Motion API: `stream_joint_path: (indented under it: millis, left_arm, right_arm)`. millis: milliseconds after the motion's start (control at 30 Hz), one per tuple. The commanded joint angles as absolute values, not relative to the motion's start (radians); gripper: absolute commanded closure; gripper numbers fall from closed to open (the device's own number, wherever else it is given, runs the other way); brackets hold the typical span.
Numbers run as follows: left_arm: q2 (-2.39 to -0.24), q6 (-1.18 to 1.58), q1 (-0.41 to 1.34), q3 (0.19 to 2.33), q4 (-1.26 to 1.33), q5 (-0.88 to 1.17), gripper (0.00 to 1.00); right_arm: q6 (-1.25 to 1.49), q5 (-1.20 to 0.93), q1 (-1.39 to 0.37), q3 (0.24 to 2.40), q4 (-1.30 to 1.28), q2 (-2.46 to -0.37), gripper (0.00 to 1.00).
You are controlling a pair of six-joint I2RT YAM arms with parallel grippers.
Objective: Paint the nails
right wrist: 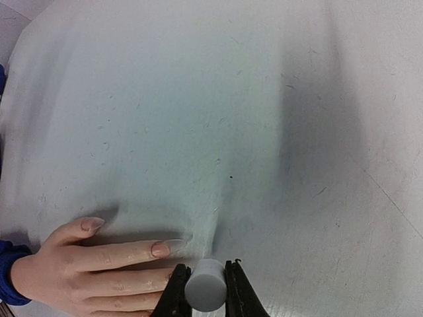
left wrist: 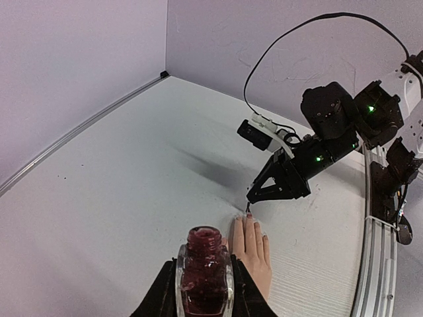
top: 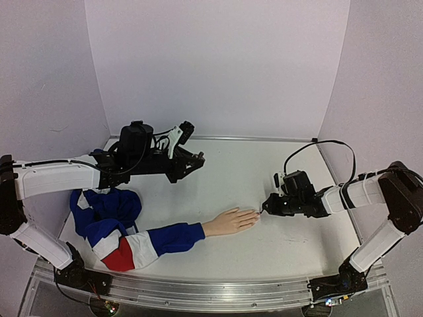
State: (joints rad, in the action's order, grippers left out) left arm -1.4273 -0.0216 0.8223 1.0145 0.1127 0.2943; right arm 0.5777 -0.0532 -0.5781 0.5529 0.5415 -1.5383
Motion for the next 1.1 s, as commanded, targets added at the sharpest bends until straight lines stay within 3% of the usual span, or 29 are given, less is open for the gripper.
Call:
stream_joint_path:
  millis: [0,333,1067]
  left_arm:
    - [-1.408,-0.023,0.827,1.063,0.165,0.311,1.00]
    - [-1.403,-0.020,0.827,1.059,0.164,0.314,1.00]
    - [-1.408,-0.018,0.827,1.062,0.164,0.321,1.00]
  right_arm:
    - [0.587,-0.019,-0.574,0.587,0.507,-1.507,1.00]
    - [0.563,-0.080,-0.574,0.575,0.478,-1.415,1.00]
    - [0.572,-0.121,-0.574,0.588,0.540,-1.509,1.00]
